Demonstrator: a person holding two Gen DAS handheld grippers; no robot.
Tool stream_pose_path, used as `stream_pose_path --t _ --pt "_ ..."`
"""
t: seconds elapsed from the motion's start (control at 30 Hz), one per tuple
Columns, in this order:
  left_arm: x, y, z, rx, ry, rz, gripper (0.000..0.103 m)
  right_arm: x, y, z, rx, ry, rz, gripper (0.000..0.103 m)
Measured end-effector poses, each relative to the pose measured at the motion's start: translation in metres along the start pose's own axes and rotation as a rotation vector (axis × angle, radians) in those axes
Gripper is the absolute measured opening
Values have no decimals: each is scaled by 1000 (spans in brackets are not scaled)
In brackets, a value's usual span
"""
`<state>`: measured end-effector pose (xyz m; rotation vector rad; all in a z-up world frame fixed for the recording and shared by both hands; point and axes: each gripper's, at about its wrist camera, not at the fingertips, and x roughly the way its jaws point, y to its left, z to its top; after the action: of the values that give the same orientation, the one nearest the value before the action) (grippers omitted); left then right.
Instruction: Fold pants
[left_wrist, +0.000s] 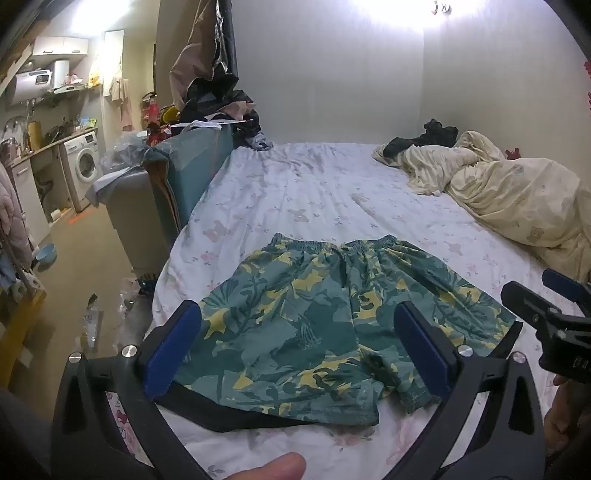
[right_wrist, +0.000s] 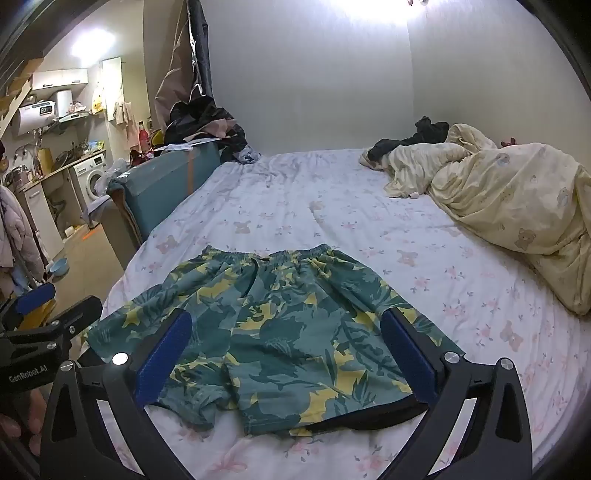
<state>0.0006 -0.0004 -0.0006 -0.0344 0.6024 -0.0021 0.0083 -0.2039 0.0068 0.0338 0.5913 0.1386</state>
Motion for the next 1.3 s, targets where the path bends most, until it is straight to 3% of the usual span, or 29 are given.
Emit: stream_pose_path --t 1.3 --pt "-1 9 1 -8 -12 5 103 3 -2 -3 17 6 9 103"
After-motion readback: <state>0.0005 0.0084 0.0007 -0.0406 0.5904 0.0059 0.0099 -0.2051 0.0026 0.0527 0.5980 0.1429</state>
